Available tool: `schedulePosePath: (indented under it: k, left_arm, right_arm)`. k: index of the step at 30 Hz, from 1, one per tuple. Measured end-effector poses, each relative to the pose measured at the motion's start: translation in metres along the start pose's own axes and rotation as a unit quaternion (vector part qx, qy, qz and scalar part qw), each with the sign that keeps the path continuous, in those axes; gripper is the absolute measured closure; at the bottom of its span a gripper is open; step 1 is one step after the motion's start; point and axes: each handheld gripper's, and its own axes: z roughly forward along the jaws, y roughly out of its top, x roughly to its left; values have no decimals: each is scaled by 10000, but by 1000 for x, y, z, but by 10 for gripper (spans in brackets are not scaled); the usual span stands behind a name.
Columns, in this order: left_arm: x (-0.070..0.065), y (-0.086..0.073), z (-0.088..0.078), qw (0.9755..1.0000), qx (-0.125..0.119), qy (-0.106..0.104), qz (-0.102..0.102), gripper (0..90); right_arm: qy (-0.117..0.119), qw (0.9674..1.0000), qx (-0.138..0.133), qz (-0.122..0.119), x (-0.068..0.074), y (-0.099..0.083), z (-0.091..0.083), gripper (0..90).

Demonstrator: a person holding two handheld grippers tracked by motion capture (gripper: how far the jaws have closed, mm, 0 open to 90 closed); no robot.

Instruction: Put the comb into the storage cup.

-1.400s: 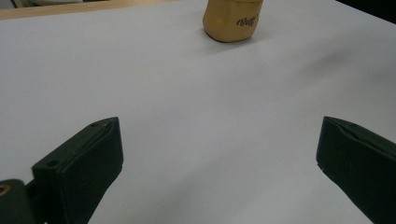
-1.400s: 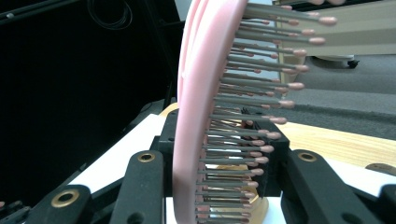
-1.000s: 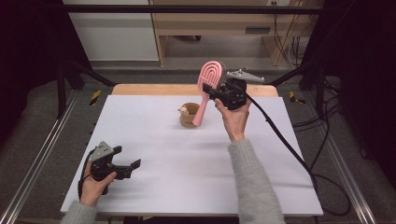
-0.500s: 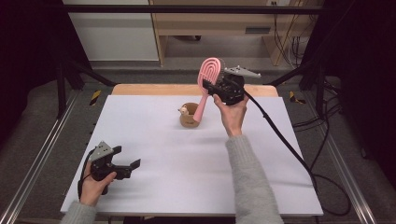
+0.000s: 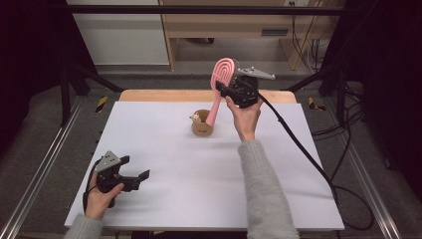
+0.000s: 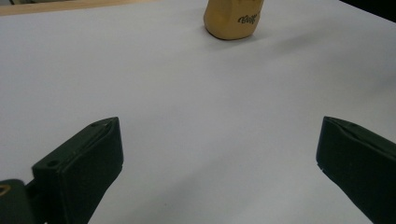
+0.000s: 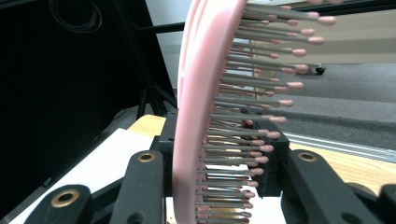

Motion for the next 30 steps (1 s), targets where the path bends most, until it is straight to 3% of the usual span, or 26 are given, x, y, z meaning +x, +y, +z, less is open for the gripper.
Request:
schedulePosePath:
  k: [30]
  left_arm:
    - [1,-1,1,10000,19,-16,-19,6]
  right_arm:
    - [-319,9995,-83,16,-6,1,29,626]
